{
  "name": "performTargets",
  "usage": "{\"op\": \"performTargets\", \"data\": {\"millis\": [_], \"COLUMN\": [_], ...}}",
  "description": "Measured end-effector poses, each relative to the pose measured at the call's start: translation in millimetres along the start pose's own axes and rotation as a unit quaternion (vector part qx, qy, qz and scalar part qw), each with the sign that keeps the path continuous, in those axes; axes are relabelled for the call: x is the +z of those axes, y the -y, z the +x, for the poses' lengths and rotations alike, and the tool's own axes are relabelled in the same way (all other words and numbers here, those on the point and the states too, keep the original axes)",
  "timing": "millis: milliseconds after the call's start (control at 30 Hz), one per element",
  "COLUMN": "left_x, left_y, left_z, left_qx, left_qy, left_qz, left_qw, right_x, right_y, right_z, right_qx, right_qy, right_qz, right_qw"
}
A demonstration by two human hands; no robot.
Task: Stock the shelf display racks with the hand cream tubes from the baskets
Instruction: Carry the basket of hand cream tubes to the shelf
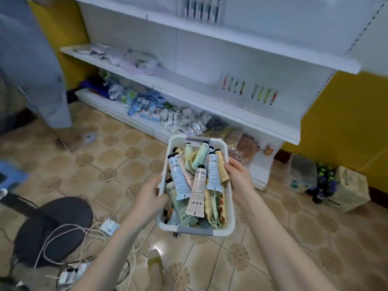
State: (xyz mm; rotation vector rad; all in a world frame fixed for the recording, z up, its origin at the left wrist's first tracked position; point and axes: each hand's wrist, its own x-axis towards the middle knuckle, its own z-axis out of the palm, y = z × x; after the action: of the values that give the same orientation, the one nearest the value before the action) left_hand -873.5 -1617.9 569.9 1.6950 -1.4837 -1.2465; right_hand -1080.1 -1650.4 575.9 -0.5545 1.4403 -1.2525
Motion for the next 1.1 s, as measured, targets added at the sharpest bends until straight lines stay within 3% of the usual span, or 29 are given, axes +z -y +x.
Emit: {"op": "performTargets", "data": {"millis": [433,733,1100], "left_x": [-126.4,-184.8,-231.4], "left_y": [-24.2,-42.1,-56.7], "left_z": [270.0,415.3,660.3], "left_qx": [-0.002,0.004,0.018], "left_qy": [-0.025,-0.031,0.023], "left_qz": [0.028,0.037,0.047], "left_qw": [0.999,0.999,0.998], "right_x": [196.3,289.8,391.1], "right_y": [62.2,103.4,135.3], "right_z": [229.5,349.1,556.7], "right_qx": [0.014,0.033,0.043], "right_qy": [0.011,0.001,-0.045], "right_qz": [0.039,0.055,0.054], "right_qw": [0.999,0.998,0.997]}}
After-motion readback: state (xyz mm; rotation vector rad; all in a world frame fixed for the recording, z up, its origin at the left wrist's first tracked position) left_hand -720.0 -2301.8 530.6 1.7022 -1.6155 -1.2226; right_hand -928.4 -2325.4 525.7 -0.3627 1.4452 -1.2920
